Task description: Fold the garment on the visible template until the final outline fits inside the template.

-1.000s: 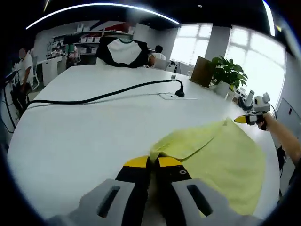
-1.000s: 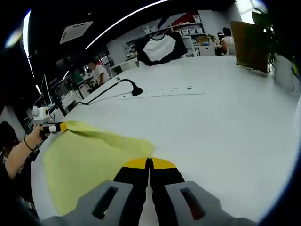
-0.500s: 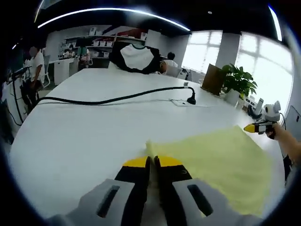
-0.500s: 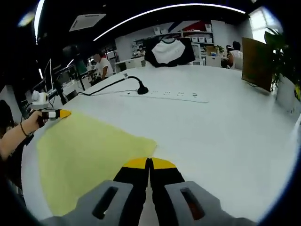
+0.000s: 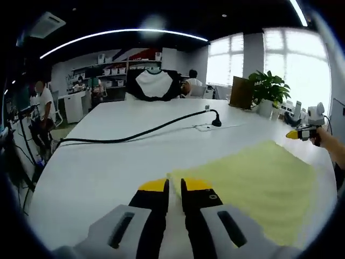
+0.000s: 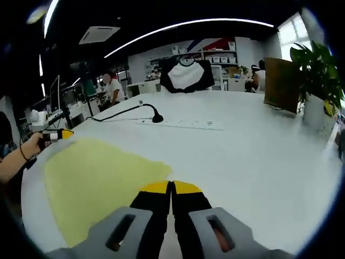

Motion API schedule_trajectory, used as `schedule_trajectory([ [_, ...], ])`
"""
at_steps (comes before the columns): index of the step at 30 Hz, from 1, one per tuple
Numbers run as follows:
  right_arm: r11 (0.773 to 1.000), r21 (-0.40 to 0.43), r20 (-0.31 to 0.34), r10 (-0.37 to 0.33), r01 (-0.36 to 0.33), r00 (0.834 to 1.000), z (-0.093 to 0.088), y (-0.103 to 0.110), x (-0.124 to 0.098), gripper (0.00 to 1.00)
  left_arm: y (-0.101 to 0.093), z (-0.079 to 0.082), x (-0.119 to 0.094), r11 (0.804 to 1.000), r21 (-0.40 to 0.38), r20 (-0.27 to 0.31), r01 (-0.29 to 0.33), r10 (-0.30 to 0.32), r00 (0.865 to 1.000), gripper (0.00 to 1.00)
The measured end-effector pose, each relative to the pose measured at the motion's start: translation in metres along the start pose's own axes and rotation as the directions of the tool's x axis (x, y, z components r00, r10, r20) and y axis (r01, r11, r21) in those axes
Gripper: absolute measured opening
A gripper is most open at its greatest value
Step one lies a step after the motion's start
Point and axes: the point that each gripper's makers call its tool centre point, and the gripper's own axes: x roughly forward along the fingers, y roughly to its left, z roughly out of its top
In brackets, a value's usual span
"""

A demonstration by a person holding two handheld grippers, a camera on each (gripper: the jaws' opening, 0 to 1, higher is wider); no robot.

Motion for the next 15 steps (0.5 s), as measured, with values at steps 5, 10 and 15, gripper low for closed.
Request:
schedule_trajectory([
  [5, 0.999, -0.047, 0.023, 0.020, -0.019, 1.000, -0.004, 0.011, -0.015, 0.00, -0.016, -0.004, -0.017, 0.999, 0.002, 0.019, 0.042, -0.042, 0.999, 0.09],
  [10, 0.995, -0.105, 0.024, 0.002, 0.001, 1.000, -0.012, 0.016, -0.026, 0.00, -0.028, -0.007, -0.033, 0.997, 0.022, 0.035, 0.070, -0.071, 0.997, 0.09],
  [15, 0.992, -0.123, 0.054, -0.008, 0.014, 0.999, -0.014, 0.019, -0.037, 0.02, -0.037, -0.011, -0.050, 0.995, 0.054, 0.040, 0.083, -0.085, 0.996, 0.09],
])
